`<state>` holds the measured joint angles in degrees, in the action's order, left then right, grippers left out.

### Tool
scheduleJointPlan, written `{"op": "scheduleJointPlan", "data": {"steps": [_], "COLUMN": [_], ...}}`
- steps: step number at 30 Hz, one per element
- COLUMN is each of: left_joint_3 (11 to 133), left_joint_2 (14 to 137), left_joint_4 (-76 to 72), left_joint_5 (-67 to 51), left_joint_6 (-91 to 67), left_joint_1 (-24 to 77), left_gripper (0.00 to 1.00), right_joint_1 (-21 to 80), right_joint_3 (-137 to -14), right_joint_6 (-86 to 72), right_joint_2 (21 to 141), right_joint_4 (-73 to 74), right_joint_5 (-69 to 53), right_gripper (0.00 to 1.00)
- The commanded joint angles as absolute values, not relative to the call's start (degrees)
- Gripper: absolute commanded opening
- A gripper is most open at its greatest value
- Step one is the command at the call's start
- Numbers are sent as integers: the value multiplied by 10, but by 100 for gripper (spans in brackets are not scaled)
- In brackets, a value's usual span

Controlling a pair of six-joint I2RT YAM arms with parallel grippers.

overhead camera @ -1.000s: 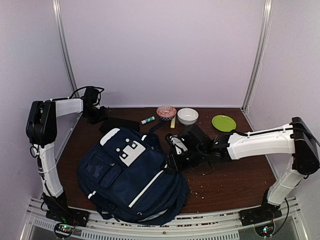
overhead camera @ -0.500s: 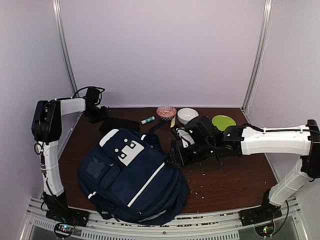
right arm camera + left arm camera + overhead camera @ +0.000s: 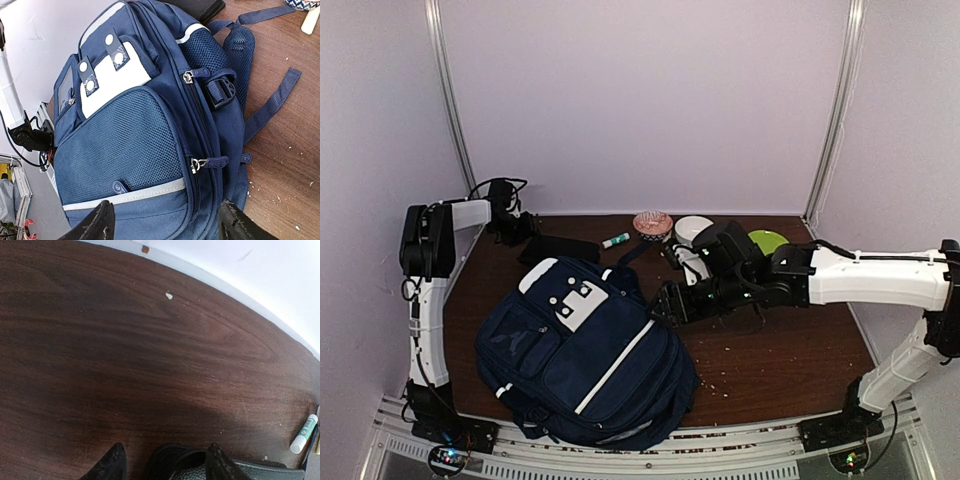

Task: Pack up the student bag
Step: Pick up the personal item from the center of the board.

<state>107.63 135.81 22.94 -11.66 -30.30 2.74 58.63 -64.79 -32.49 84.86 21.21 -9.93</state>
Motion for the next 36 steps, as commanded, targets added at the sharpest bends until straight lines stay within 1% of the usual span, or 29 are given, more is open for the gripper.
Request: {"op": "scheduleJointPlan", "data": {"steps": [1, 5, 7, 9, 12, 15, 16, 18, 22, 25, 26, 27, 29, 31, 33, 35, 36], "left_joint_3": [1079, 1074, 1054, 1035, 1008, 984, 978, 965, 940, 921, 915, 910, 907, 903, 897, 887, 883], "left_joint_2": [1359, 1363, 1355, 1345, 1328, 1310, 1306, 1297, 1286, 1275, 1271, 1269, 1268, 1270, 1270, 1265, 1262], "left_joint_4": [219, 226, 220, 212, 200, 189, 187, 180, 167, 164, 162, 160, 160, 156, 147, 135, 129], "left_joint_5": [-175, -223, -231, -242, -259, -269, -270, -281, -305, -311, -313, -319, -326, -330, -337, -338, -338], "left_joint_6": [-297, -295, -293, -293, -293, -293, -293, -292, -296, -296, -293, -289, -283, -283, -288, -293, -295], "left_joint_1": [17, 16, 17, 16, 16, 16, 16, 16, 16, 16, 16, 16, 16, 16, 16, 16, 17], "left_gripper": [86, 71, 68, 68, 74, 76, 75, 71, 68, 76, 77, 75, 68, 56, 39, 27, 23], "right_joint_1": [584, 584, 583, 583, 583, 583, 583, 583, 583, 583, 583, 583, 583, 583, 583, 583, 583], "right_joint_3": [-664, -662, -663, -663, -658, -657, -657, -656, -653, -654, -654, -654, -655, -655, -653, -654, -653], "right_joint_6": [-318, -317, -318, -319, -323, -326, -327, -329, -330, -330, -330, -330, -330, -330, -329, -329, -329], "right_joint_2": [833, 832, 830, 828, 828, 831, 831, 832, 831, 833, 833, 833, 835, 837, 838, 839, 840], "right_joint_4": [216, 218, 217, 215, 212, 208, 207, 205, 201, 198, 197, 197, 196, 196, 197, 196, 195], "right_joint_5": [-81, -78, -77, -77, -80, -83, -85, -87, -88, -88, -89, -89, -89, -89, -89, -88, -88], "right_gripper": [70, 70, 70, 70, 70, 70, 70, 70, 70, 70, 70, 70, 70, 70, 70, 70, 70]}}
